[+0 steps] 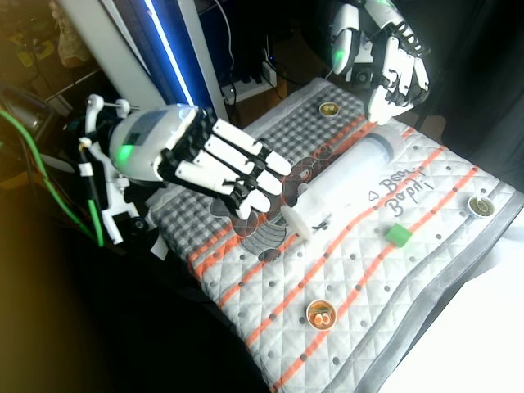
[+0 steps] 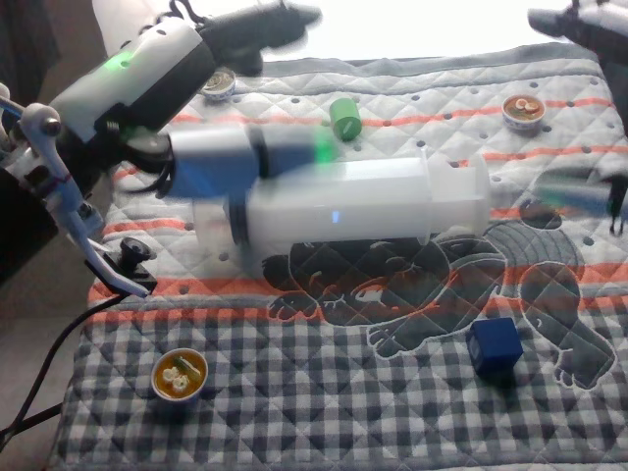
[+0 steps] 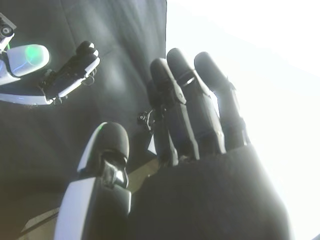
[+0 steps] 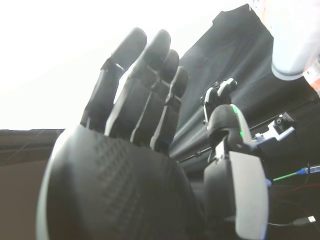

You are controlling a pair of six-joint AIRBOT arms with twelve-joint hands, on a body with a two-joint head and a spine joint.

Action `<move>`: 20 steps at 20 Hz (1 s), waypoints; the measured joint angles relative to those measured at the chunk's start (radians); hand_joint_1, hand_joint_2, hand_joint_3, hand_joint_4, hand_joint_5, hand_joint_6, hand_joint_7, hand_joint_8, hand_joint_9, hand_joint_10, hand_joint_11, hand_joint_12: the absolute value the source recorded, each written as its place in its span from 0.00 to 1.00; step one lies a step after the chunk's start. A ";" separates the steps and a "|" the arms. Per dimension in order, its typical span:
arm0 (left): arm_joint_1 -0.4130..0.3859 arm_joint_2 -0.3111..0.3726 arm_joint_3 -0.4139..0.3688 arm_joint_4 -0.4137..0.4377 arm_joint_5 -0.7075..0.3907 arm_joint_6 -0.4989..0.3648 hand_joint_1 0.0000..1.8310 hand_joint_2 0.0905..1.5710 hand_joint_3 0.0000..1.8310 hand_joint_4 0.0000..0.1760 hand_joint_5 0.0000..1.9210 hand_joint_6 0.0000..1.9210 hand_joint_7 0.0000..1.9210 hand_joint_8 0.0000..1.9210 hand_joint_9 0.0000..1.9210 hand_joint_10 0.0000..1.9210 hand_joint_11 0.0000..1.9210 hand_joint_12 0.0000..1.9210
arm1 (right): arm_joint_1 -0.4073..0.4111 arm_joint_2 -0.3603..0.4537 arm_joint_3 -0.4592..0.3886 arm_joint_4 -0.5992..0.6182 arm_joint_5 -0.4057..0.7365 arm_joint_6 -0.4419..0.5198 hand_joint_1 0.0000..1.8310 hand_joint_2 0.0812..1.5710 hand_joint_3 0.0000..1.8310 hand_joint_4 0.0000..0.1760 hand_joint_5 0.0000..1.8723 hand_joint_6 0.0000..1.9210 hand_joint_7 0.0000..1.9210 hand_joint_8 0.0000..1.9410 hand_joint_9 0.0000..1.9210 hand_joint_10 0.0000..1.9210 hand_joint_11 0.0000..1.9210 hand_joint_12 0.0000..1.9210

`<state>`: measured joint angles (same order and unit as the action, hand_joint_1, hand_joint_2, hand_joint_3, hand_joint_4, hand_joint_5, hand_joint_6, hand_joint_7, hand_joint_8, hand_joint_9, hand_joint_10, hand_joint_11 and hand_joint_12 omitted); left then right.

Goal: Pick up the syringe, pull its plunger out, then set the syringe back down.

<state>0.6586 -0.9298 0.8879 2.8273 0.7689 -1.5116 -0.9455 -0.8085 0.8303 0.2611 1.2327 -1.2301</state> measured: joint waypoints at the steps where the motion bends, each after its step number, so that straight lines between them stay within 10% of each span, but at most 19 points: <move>1: 0.000 0.000 0.000 -0.001 0.002 -0.001 0.41 0.52 0.02 0.00 0.08 0.01 0.04 0.00 0.04 0.02 0.00 0.51 | 0.000 0.000 0.000 -0.001 0.003 0.000 0.41 0.53 0.00 0.31 0.19 0.00 0.13 0.00 0.10 0.00 0.00 0.30; 6: 0.000 -0.005 0.009 0.001 -0.002 -0.002 0.41 0.53 0.00 0.00 0.11 0.01 0.08 0.00 0.07 0.02 0.00 0.57 | 0.000 0.000 0.000 0.005 0.004 0.000 0.45 0.54 0.00 0.29 0.18 0.00 0.13 0.00 0.11 0.00 0.00 0.33; 13: -0.106 -0.132 0.139 0.044 -0.252 -0.003 0.50 0.44 0.00 0.00 0.08 0.00 0.03 0.00 0.02 0.00 0.00 0.33 | 0.000 -0.006 0.000 0.006 0.004 0.001 0.44 0.55 0.00 0.41 0.20 0.00 0.15 0.00 0.12 0.00 0.00 0.31; 16: -0.138 -0.184 0.200 0.061 -0.352 -0.003 0.50 0.42 0.00 0.00 0.07 0.00 0.03 0.00 0.02 0.00 0.00 0.25 | 0.000 -0.010 0.000 0.000 0.004 0.001 0.42 0.57 0.00 0.30 0.21 0.00 0.15 0.00 0.12 0.00 0.00 0.36; 20: -0.145 -0.248 0.267 0.072 -0.466 -0.003 0.52 0.43 0.00 0.00 0.12 0.01 0.08 0.01 0.06 0.01 0.00 0.38 | 0.000 -0.013 0.005 -0.001 0.004 0.005 0.44 0.57 0.00 0.45 0.22 0.00 0.14 0.00 0.10 0.00 0.00 0.33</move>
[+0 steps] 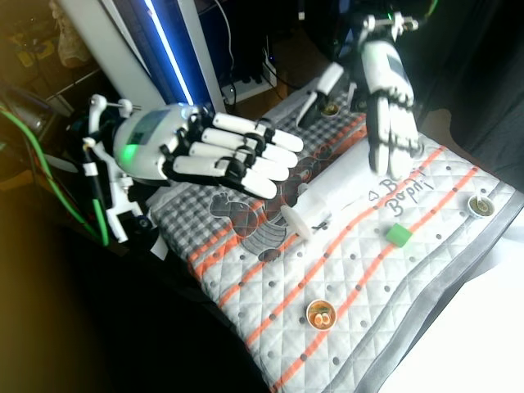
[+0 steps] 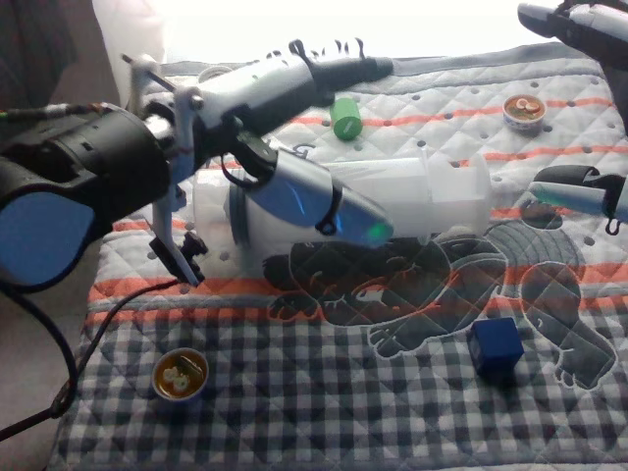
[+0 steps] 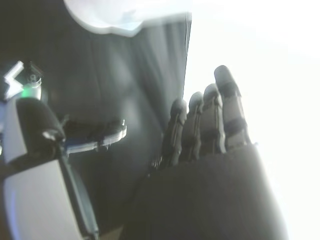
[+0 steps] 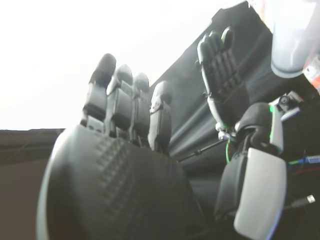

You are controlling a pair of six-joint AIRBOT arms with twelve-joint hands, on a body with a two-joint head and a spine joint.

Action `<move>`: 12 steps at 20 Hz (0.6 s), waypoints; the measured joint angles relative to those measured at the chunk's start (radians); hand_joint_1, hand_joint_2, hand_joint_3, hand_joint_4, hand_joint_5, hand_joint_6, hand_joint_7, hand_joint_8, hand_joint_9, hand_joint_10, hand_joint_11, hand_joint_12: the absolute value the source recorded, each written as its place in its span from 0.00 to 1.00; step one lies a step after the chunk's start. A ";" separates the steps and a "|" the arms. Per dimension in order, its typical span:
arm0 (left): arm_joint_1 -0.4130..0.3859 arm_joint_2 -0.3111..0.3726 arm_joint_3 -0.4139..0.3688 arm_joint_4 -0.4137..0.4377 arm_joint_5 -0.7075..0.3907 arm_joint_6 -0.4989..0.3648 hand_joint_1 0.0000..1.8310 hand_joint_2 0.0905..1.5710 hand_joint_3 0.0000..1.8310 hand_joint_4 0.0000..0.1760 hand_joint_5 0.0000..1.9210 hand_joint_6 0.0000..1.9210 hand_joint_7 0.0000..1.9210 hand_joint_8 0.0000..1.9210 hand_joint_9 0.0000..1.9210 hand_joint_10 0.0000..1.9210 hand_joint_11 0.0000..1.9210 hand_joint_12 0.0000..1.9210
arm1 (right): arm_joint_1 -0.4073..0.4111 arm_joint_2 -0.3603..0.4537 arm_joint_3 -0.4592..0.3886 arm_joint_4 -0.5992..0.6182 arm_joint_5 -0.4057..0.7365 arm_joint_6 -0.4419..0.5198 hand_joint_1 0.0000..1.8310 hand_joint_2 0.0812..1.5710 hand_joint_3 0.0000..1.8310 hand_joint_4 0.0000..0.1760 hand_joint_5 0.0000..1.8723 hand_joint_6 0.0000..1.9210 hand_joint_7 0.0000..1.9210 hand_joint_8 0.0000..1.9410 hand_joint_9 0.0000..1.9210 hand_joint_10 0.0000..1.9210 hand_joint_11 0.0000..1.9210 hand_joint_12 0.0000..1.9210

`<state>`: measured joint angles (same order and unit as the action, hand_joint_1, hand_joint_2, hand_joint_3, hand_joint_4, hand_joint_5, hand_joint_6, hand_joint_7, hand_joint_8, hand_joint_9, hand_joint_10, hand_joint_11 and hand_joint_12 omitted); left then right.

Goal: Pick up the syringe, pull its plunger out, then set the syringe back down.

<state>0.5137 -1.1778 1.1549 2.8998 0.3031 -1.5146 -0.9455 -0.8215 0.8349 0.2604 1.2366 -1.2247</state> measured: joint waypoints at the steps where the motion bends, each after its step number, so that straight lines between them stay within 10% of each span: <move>1: 0.000 -0.016 0.015 0.005 -0.025 0.000 0.52 0.43 0.00 0.00 0.13 0.01 0.09 0.01 0.06 0.01 0.00 0.39 | 0.000 0.000 0.000 0.000 0.000 0.000 0.45 0.57 0.00 0.33 0.22 0.00 0.14 0.00 0.11 0.00 0.00 0.37; 4: -0.002 -0.055 0.046 0.024 -0.099 0.001 0.51 0.41 0.00 0.00 0.16 0.01 0.15 0.01 0.10 0.01 0.00 0.50 | 0.000 0.000 0.001 -0.002 0.000 0.004 0.48 0.57 0.00 0.09 0.21 0.00 0.15 0.00 0.13 0.00 0.00 0.40; 12: -0.014 -0.130 0.129 0.070 -0.172 -0.002 0.49 0.52 0.02 0.00 0.22 0.00 0.25 0.01 0.21 0.05 0.00 0.73 | 0.000 0.000 0.003 -0.002 0.000 0.019 0.49 0.59 0.00 0.00 0.21 0.00 0.17 0.00 0.15 0.01 0.00 0.43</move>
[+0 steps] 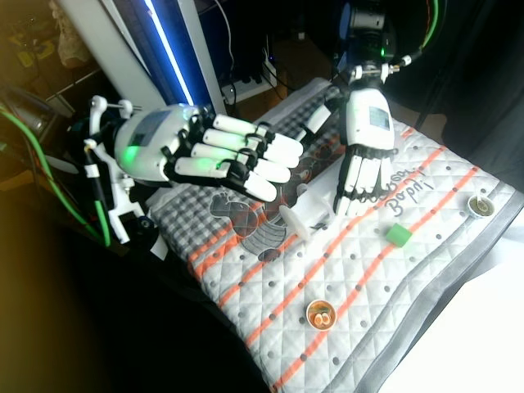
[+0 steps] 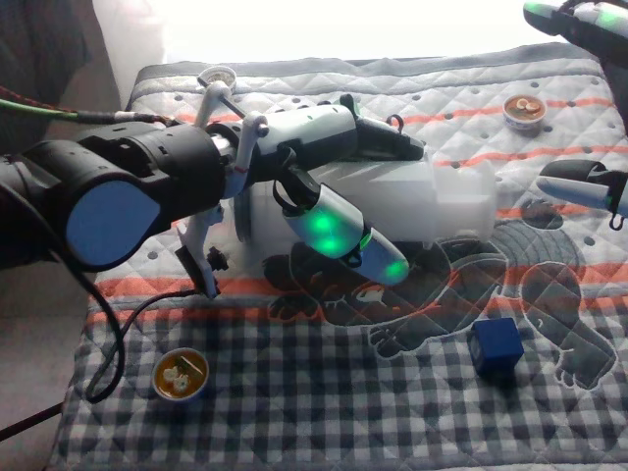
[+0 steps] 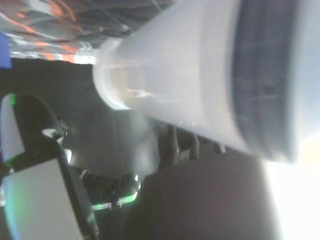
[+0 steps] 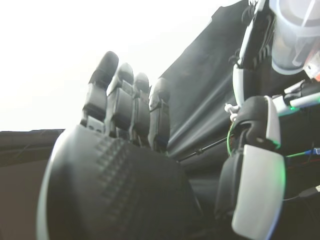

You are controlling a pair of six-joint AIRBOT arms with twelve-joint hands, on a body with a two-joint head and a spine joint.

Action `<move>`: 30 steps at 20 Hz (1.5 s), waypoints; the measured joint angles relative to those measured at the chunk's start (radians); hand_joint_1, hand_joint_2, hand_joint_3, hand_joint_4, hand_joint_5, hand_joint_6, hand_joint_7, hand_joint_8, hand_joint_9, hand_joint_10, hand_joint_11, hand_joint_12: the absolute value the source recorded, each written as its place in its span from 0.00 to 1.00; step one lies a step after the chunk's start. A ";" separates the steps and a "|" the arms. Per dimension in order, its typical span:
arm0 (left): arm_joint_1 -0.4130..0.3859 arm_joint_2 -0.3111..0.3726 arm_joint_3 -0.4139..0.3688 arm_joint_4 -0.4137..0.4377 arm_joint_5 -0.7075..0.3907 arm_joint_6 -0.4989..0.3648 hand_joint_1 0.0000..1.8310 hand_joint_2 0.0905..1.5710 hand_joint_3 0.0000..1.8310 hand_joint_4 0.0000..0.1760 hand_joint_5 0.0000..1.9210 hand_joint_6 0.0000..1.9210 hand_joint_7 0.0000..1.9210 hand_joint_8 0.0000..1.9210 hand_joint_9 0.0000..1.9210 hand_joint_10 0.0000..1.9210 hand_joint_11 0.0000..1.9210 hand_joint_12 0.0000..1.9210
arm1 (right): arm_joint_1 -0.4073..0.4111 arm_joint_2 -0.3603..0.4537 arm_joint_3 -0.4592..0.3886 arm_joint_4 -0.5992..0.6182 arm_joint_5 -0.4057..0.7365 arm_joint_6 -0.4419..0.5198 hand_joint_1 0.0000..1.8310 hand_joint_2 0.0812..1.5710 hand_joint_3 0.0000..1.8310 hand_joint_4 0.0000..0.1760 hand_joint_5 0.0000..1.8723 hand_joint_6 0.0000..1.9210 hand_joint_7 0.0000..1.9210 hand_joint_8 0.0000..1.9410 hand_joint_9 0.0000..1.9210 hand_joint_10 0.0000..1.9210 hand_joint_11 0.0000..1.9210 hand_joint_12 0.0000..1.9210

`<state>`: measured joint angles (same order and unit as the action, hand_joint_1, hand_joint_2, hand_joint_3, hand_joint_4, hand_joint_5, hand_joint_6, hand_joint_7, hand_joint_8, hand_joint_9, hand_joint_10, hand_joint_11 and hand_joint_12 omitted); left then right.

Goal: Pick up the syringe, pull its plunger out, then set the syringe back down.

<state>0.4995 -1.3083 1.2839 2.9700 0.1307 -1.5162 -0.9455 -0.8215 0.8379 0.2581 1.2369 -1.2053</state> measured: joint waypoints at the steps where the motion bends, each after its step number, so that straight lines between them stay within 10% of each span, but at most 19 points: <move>1: 0.000 -0.006 0.010 0.000 -0.003 0.000 0.50 0.56 0.00 0.00 0.25 0.01 0.28 0.01 0.17 0.21 0.00 0.78 | 0.000 0.000 0.000 -0.001 0.000 0.001 0.49 0.59 0.00 0.00 0.21 0.00 0.17 0.00 0.14 0.00 0.00 0.42; 4: 0.002 -0.033 0.055 -0.013 -0.015 0.001 0.56 0.65 0.00 0.00 0.39 0.01 0.35 0.01 0.12 0.43 0.00 0.77 | 0.000 0.000 0.002 0.000 0.000 0.008 0.51 0.59 0.00 0.00 0.22 0.00 0.17 0.00 0.15 0.00 0.00 0.43; 5: 0.002 -0.039 0.068 -0.025 -0.021 0.001 0.59 0.70 0.00 0.00 0.46 0.45 0.38 0.02 0.11 0.51 0.00 0.82 | 0.000 0.000 0.002 0.000 0.000 0.010 0.52 0.60 0.00 0.00 0.22 0.00 0.18 0.00 0.15 0.00 0.00 0.42; 6: 0.006 -0.041 0.077 -0.038 -0.020 0.001 0.61 0.73 0.00 0.00 0.45 0.58 0.41 0.03 0.11 0.58 0.00 0.85 | 0.000 0.000 0.002 -0.001 0.000 0.012 0.51 0.61 0.00 0.00 0.22 0.00 0.17 0.00 0.15 0.00 0.00 0.42; 7: 0.010 -0.048 0.092 -0.056 -0.014 0.000 0.66 0.74 0.00 0.00 0.50 0.51 0.36 0.60 0.14 0.65 0.00 0.94 | 0.000 0.000 0.002 0.001 0.000 0.013 0.52 0.61 0.00 0.00 0.22 0.00 0.18 0.00 0.15 0.00 0.00 0.43; 8: 0.010 -0.050 0.098 -0.069 -0.013 0.000 0.66 0.75 0.00 0.00 0.50 0.53 0.34 0.73 0.14 0.68 0.00 0.96 | 0.000 0.000 0.002 0.000 0.000 0.016 0.52 0.61 0.00 0.00 0.22 0.00 0.18 0.00 0.15 0.00 0.00 0.43; 10: 0.017 -0.051 0.106 -0.097 -0.002 0.002 0.65 0.77 0.00 0.00 0.47 0.63 0.31 0.73 0.15 0.50 0.00 0.83 | 0.000 0.000 0.002 -0.004 0.000 0.019 0.52 0.62 0.01 0.00 0.22 0.00 0.18 0.00 0.15 0.00 0.00 0.44; 18: 0.039 0.059 0.024 -0.214 0.074 0.007 0.65 0.76 0.00 0.00 0.47 0.62 0.35 0.73 0.22 0.66 0.00 0.90 | 0.000 0.000 0.004 0.003 0.005 0.026 0.55 0.65 0.00 0.00 0.23 0.00 0.19 0.00 0.16 0.00 0.00 0.48; 25: 0.037 0.212 -0.179 -0.140 0.291 0.007 0.66 0.75 0.00 0.00 0.47 0.62 0.37 0.69 0.23 0.68 0.13 1.00 | -0.007 -0.058 0.063 0.013 0.037 0.186 0.50 0.54 0.00 0.17 0.18 0.00 0.14 0.00 0.13 0.00 0.00 0.46; 30: 0.039 0.258 -0.235 -0.097 0.365 0.006 0.64 0.79 0.00 0.00 0.44 0.70 0.31 0.74 0.11 0.71 0.00 1.00 | -0.007 -0.109 0.091 -0.004 0.056 0.280 0.49 0.51 0.00 0.18 0.13 0.00 0.09 0.00 0.09 0.00 0.00 0.37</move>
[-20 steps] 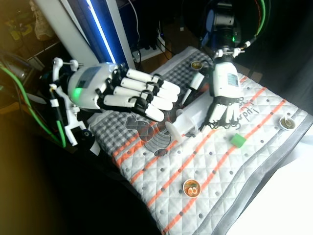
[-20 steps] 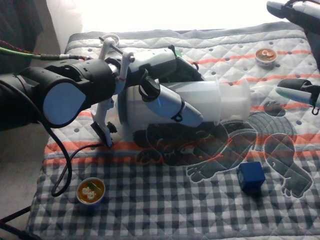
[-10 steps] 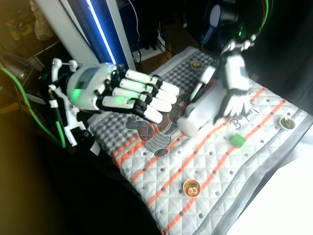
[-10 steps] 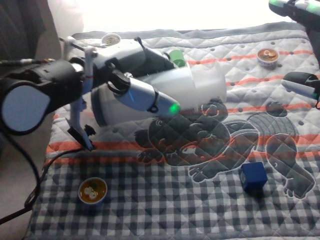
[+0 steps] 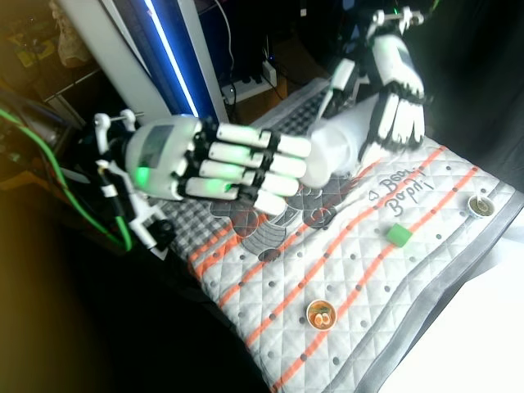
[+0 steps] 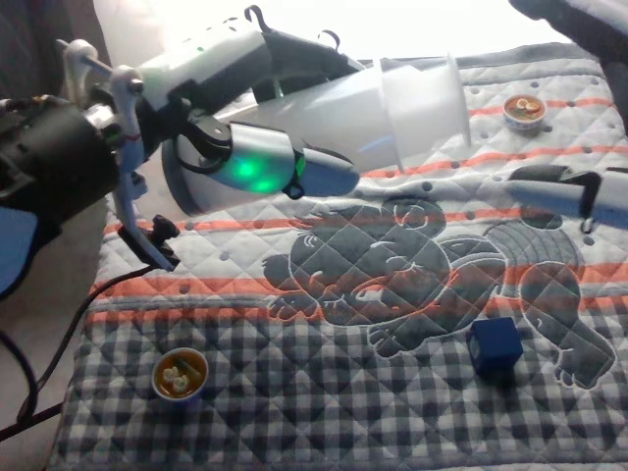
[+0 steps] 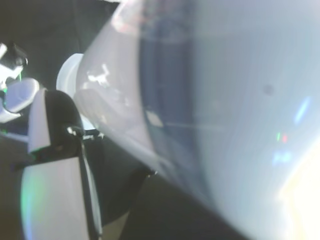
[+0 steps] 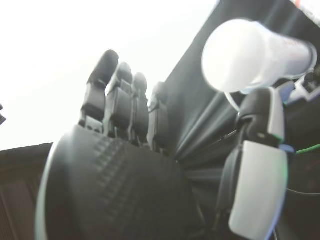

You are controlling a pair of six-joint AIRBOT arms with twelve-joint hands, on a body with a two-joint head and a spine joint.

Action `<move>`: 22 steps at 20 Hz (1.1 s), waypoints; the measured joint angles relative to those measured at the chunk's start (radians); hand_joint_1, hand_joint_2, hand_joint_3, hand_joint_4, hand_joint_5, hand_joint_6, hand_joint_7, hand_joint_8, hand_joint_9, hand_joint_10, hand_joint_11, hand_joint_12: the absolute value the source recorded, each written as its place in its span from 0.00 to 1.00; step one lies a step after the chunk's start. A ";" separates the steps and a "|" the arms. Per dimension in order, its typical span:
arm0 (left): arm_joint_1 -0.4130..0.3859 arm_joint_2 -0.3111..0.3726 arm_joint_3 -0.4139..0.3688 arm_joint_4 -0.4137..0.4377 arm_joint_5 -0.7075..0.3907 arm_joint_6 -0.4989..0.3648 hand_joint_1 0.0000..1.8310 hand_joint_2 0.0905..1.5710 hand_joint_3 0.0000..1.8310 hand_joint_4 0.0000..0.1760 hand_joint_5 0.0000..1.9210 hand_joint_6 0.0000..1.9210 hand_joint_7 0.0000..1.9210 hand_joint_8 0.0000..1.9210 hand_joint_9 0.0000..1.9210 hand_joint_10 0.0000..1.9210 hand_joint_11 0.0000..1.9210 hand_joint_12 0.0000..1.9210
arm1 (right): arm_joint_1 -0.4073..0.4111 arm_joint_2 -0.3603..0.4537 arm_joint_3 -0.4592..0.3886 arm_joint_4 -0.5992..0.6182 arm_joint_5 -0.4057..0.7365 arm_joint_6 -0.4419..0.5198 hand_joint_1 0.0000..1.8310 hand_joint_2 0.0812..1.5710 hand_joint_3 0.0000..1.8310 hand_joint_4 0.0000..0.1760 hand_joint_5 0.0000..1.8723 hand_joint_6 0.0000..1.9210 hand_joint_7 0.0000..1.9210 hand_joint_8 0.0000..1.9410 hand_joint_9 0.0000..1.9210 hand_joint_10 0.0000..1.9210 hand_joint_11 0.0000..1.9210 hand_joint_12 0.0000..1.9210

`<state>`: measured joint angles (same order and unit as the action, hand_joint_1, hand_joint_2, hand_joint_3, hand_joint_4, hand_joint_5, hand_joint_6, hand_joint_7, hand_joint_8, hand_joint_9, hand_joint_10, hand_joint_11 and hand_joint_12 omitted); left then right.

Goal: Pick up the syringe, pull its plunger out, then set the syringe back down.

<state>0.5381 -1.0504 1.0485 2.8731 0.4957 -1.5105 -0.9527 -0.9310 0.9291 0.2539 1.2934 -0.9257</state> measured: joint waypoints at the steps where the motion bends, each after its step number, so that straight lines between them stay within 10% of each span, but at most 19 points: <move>1: 0.000 0.000 -0.003 0.008 0.009 -0.001 0.65 0.79 0.00 0.00 0.44 0.69 0.31 0.75 0.11 0.73 0.00 1.00 | 0.000 -0.018 0.013 0.005 0.001 0.030 0.47 0.48 0.00 0.15 0.13 0.00 0.09 0.00 0.10 0.00 0.00 0.42; 4: -0.001 -0.001 -0.005 0.018 0.014 0.000 0.65 0.77 0.00 0.00 0.46 0.63 0.33 0.74 0.14 0.76 0.02 1.00 | 0.001 -0.049 0.035 -0.008 0.005 0.074 0.44 0.49 0.00 0.01 0.10 0.00 0.07 0.00 0.10 0.00 0.00 0.45; 16: -0.001 -0.020 -0.015 0.047 0.015 -0.001 0.66 0.74 0.00 0.00 0.50 0.58 0.38 0.67 0.19 0.71 0.06 1.00 | 0.077 -0.112 0.064 -0.078 -0.006 0.103 0.66 0.53 0.01 0.00 0.19 0.02 0.15 0.01 0.15 0.01 0.00 0.56; 18: -0.001 -0.020 -0.015 0.048 0.017 -0.001 0.67 0.73 0.00 0.00 0.52 0.54 0.38 0.69 0.19 0.70 0.01 1.00 | 0.078 -0.117 0.069 -0.086 -0.017 0.103 0.69 0.60 0.02 0.00 0.27 0.04 0.25 0.04 0.24 0.06 0.00 0.73; 19: -0.001 -0.020 -0.015 0.050 0.017 -0.001 0.67 0.73 0.00 0.00 0.52 0.54 0.38 0.67 0.19 0.65 0.00 0.98 | 0.084 -0.119 0.069 -0.082 -0.024 0.103 0.73 0.66 0.01 0.00 0.36 0.16 0.32 0.26 0.25 0.41 0.11 0.76; 20: -0.001 -0.022 -0.015 0.048 0.017 -0.002 0.67 0.73 0.00 0.00 0.52 0.54 0.38 0.66 0.19 0.62 0.00 0.97 | 0.084 -0.119 0.069 -0.086 -0.025 0.103 0.65 0.75 0.01 0.00 0.38 0.57 0.38 0.65 0.28 0.63 0.20 0.81; 22: -0.001 -0.023 -0.015 0.055 0.012 -0.001 0.66 0.76 0.00 0.00 0.47 0.64 0.33 0.71 0.16 0.59 0.00 0.95 | 0.086 -0.121 0.069 -0.093 -0.024 0.108 0.65 0.74 0.00 0.00 0.44 0.60 0.45 0.68 0.41 0.80 0.39 0.91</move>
<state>0.5369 -1.0729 1.0336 2.9284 0.5079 -1.5112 -0.8669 -1.0523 0.9977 0.1604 1.2697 -0.8177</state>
